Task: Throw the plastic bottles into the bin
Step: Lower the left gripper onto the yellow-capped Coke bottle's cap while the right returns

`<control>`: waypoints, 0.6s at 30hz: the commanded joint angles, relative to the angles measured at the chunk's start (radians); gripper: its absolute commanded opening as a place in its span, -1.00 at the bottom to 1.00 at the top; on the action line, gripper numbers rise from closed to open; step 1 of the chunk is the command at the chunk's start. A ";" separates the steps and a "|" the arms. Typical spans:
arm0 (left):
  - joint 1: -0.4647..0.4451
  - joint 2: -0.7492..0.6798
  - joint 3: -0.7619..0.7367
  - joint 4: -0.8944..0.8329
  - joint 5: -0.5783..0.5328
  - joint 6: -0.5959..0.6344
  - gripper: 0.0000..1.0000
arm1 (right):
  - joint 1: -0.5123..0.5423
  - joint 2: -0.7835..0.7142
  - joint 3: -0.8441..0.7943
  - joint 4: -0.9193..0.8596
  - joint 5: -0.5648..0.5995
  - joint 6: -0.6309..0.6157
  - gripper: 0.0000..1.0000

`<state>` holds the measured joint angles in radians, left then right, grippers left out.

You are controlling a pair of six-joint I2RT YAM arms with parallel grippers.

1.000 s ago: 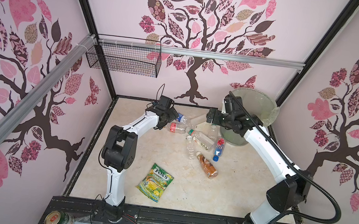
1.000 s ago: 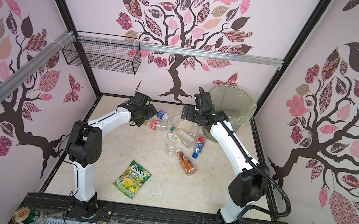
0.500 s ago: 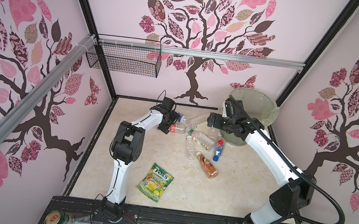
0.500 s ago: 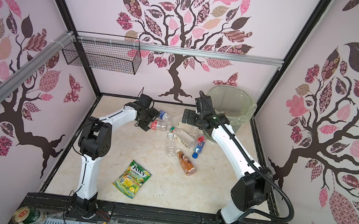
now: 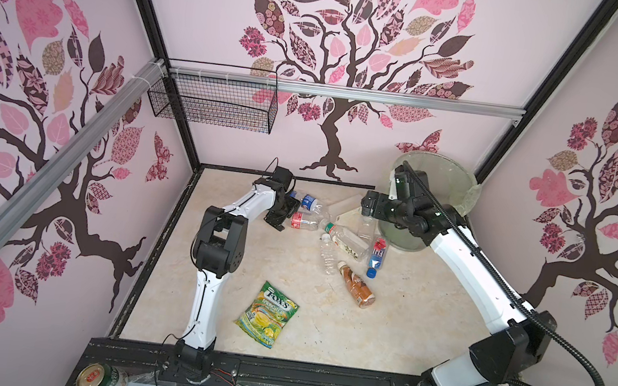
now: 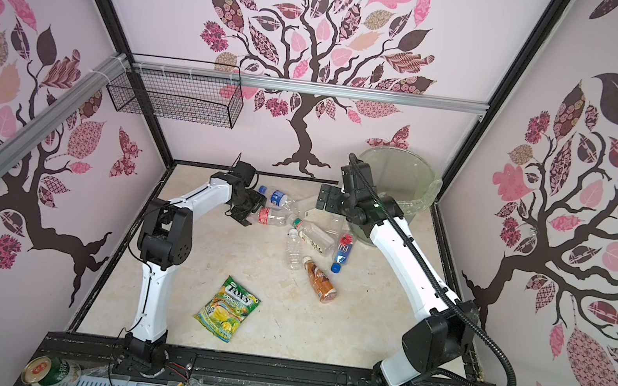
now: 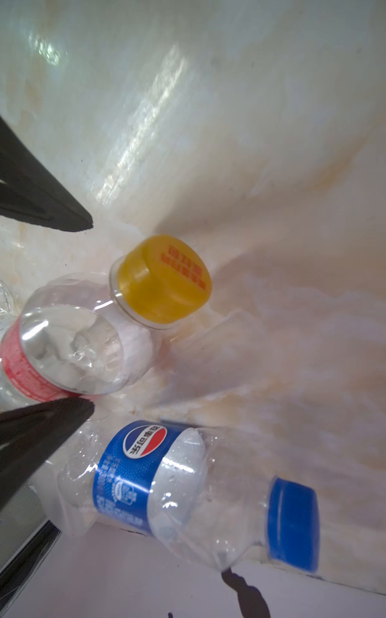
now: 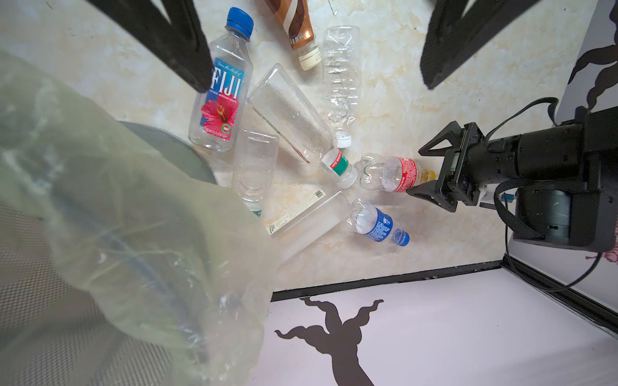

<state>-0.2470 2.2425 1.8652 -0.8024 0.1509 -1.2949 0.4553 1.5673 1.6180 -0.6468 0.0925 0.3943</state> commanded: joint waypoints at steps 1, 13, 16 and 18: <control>0.001 0.038 -0.002 -0.049 -0.011 0.024 0.60 | 0.003 -0.073 -0.002 0.000 -0.003 0.018 0.99; -0.007 0.090 0.040 -0.106 0.017 0.059 0.40 | 0.004 -0.157 -0.066 -0.017 0.013 -0.007 0.99; -0.016 0.071 0.034 -0.125 0.011 0.080 0.23 | 0.004 -0.176 -0.074 -0.021 0.019 -0.020 0.99; -0.019 0.050 0.021 -0.139 0.007 0.094 0.17 | 0.004 -0.186 -0.083 -0.019 0.021 -0.027 0.99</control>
<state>-0.2546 2.3009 1.8812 -0.8921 0.1650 -1.2327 0.4561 1.4364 1.5414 -0.6487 0.0937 0.3897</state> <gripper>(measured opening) 0.594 0.995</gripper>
